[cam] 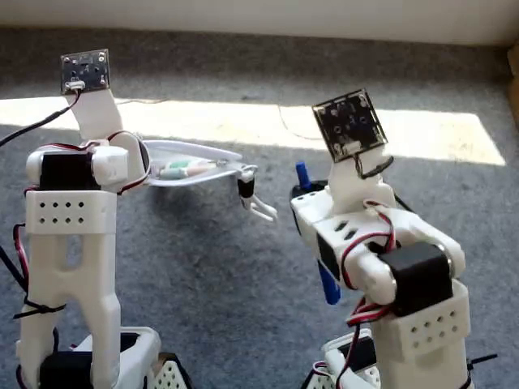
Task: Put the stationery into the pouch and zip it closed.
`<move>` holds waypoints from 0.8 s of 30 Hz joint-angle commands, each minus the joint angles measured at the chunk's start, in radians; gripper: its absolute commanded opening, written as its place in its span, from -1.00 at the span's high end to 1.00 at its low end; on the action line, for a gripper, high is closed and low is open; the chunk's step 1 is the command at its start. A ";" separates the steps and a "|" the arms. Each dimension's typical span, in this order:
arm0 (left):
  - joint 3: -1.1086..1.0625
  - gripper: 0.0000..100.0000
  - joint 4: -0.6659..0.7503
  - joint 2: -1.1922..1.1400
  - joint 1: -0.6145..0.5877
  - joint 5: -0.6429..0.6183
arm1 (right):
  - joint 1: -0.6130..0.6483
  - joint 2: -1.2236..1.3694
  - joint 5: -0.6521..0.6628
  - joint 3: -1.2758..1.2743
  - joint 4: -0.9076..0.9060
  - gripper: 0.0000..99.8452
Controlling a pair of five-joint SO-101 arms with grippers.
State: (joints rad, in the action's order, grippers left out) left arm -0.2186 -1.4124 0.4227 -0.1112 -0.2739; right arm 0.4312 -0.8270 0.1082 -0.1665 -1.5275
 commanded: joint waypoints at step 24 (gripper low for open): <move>0.007 0.98 0.021 -0.012 0.114 -0.011 | 0.203 -0.283 -0.123 -0.013 0.420 0.99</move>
State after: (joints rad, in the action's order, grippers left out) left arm -0.2186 -1.4124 0.4227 -0.0315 -0.2739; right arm 0.6229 -1.1078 0.0100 -0.1834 -1.1976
